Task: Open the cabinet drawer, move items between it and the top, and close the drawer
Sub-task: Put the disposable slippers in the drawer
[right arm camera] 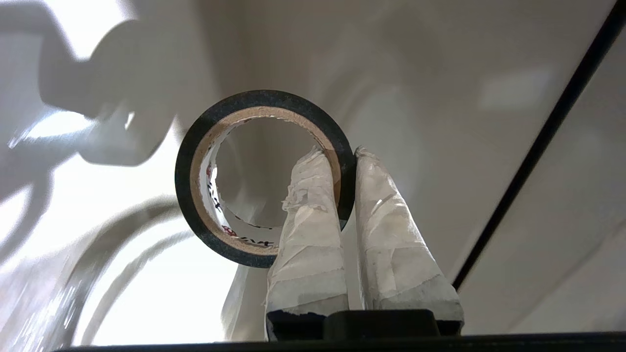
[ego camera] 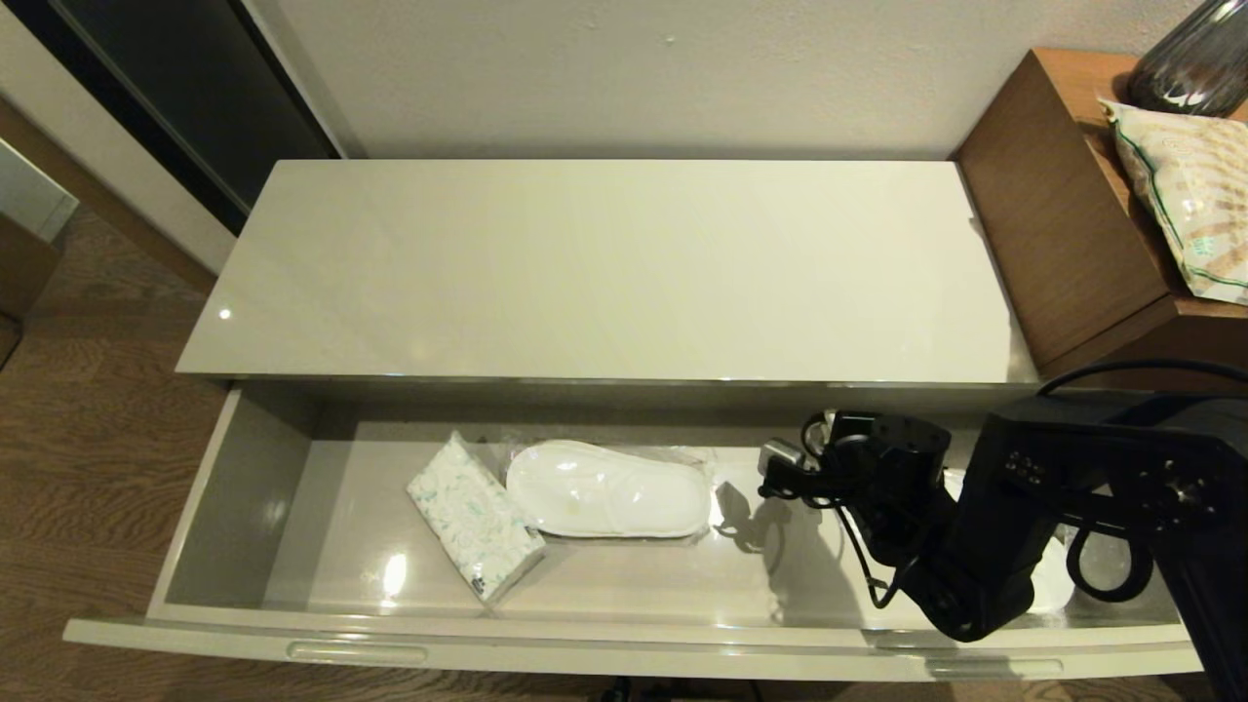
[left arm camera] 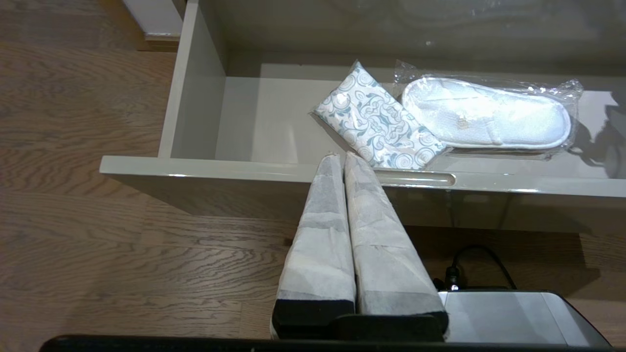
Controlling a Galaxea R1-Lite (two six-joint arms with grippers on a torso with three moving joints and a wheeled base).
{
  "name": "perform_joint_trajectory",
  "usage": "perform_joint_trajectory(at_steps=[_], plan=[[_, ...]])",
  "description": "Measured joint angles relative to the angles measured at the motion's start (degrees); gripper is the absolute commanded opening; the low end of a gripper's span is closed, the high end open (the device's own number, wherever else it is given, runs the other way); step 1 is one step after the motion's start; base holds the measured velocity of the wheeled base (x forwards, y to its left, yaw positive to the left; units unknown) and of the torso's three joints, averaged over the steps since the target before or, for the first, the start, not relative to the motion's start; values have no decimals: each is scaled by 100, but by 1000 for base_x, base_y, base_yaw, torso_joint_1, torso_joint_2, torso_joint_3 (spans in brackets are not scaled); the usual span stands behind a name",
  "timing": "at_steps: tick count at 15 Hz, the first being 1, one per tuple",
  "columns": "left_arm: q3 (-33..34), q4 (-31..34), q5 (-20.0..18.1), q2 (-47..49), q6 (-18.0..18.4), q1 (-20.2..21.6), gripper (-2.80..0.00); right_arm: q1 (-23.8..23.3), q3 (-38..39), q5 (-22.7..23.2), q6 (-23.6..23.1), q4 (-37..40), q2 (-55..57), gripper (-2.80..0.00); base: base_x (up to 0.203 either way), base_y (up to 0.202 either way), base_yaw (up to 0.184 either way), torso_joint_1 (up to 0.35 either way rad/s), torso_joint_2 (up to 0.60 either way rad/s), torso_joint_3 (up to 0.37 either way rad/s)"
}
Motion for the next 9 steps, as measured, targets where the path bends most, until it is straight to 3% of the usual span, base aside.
perform_joint_trajectory(at_steps=[9], plan=[[0, 0, 2, 0, 2, 2, -280, 62, 711, -61, -76, 1, -410, -280, 0, 0, 0, 0, 0, 0]])
